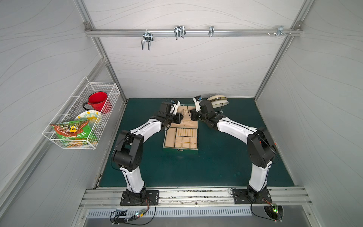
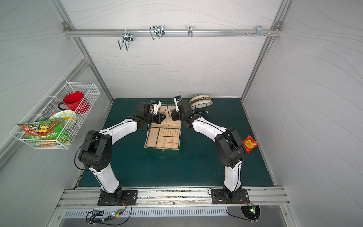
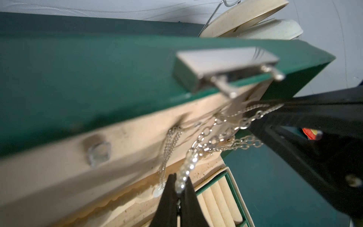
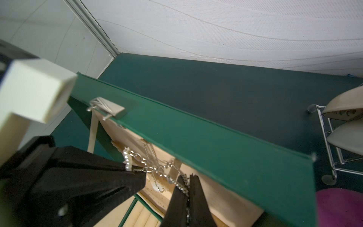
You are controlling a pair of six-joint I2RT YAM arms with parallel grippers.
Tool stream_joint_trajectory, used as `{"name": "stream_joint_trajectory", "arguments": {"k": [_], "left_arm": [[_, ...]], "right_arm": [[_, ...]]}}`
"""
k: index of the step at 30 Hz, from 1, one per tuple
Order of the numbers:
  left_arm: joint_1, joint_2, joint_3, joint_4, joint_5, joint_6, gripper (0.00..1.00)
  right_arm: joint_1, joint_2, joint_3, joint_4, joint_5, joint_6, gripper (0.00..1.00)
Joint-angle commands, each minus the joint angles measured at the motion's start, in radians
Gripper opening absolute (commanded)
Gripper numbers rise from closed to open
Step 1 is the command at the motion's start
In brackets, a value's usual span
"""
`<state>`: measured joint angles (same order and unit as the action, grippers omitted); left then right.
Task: Put jewelry chain into jewelry box
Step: Hang the necklace on the jewelry box clasp.
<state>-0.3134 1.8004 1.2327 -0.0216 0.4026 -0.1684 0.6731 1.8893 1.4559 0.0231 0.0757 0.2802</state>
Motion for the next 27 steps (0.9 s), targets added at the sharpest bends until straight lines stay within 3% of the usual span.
{"name": "stream_joint_trajectory", "arguments": {"k": [1, 12, 27], "left_arm": [[-0.001, 0.023, 0.056, 0.002, 0.007, -0.005, 0.0], [-0.001, 0.046, 0.076, -0.019, 0.012, -0.016, 0.0], [-0.001, 0.025, 0.044, 0.052, 0.021, -0.096, 0.0]], "right_arm": [[0.012, -0.009, 0.083, -0.171, 0.044, -0.014, 0.0], [0.024, 0.026, 0.196, -0.339, 0.074, 0.071, 0.0], [0.022, 0.055, 0.165, -0.246, 0.077, 0.206, 0.0]]}}
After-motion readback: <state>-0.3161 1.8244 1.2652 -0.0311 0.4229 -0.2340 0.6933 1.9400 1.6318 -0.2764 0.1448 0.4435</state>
